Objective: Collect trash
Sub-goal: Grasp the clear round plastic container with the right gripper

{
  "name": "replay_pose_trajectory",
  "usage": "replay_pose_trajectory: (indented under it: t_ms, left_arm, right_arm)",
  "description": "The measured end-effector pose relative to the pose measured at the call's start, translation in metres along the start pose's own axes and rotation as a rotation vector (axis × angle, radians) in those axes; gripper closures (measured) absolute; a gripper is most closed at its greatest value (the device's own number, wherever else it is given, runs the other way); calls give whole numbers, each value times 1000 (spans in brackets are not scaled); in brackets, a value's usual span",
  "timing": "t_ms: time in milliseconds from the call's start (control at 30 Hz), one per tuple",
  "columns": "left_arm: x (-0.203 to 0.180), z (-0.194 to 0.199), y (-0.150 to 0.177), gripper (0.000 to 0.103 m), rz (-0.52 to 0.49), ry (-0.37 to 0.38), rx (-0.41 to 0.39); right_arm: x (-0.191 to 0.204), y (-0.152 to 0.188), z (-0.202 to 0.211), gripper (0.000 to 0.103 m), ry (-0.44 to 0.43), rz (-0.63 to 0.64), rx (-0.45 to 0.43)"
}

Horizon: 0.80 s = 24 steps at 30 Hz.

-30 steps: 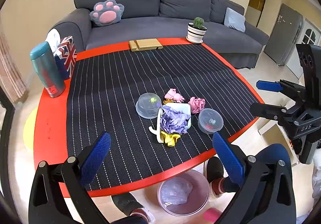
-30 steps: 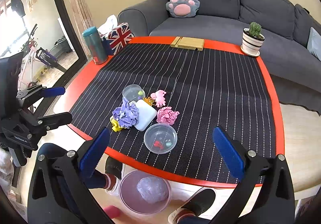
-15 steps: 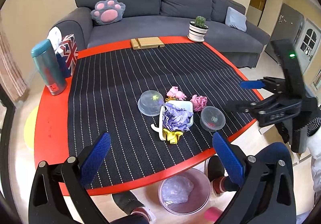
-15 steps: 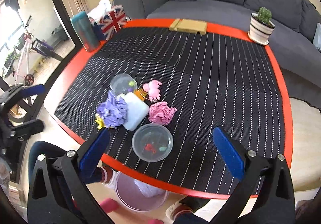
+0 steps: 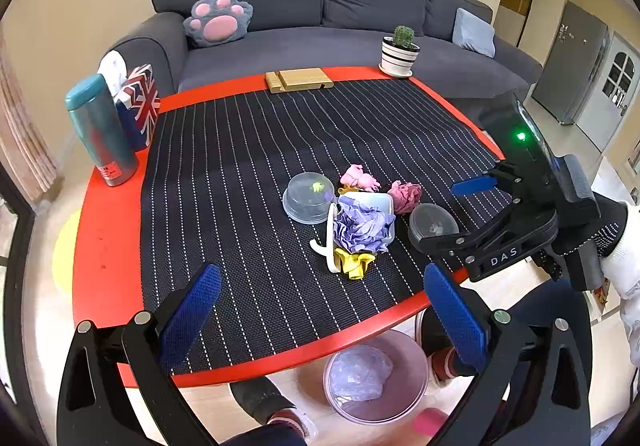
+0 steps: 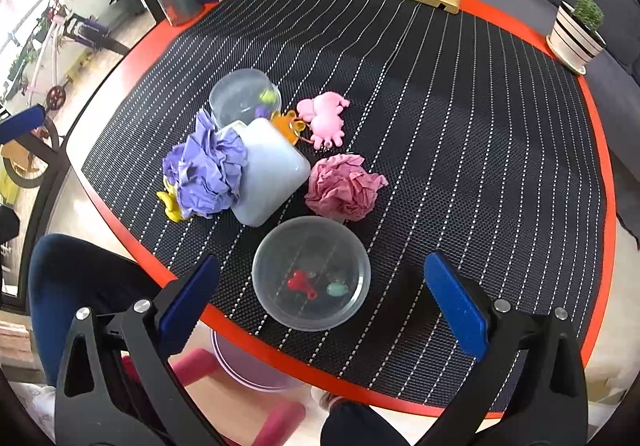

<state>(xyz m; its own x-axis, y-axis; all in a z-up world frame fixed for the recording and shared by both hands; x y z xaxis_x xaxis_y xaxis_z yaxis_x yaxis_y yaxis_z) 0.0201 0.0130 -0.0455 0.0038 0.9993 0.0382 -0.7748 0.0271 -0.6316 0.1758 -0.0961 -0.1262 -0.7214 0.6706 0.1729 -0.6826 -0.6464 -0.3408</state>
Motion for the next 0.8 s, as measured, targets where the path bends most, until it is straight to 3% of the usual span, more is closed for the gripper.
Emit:
replay_pose_trajectory:
  t_ms: [100, 133, 200, 267, 800]
  left_arm:
    - [1, 0, 1, 6, 2, 3, -7]
    - [1, 0, 1, 6, 4, 5, -7]
    - [1, 0, 1, 6, 6, 8, -8]
    - [1, 0, 1, 6, 5, 10, -9]
    - [-5, -27, -17, 6, -23, 48, 17]
  right_arm:
    - [0, 0, -6, 13, -2, 5, 17]
    - [-1, 0, -9, 21, 0, 4, 25]
    - [-2, 0, -13, 26, -3, 0, 37]
    - [-3, 0, -14, 42, -13, -6, 43]
    - [-14, 10, 28, 43, -43, -59, -57]
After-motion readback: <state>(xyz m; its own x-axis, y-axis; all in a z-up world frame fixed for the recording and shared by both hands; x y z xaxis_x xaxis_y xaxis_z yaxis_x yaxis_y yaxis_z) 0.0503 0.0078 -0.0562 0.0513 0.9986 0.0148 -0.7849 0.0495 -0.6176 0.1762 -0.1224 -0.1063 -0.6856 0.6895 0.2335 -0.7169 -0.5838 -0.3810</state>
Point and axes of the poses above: each gripper's, at about its wrist camera, not at the fingertips, and z roughly against the way its jaws point, x to its left, y to its underside, the point moved 3 cm from there along -z, roughly the way its jaws point, and after that the axes turned 10 degrees about -z, right-handed, at the moved point
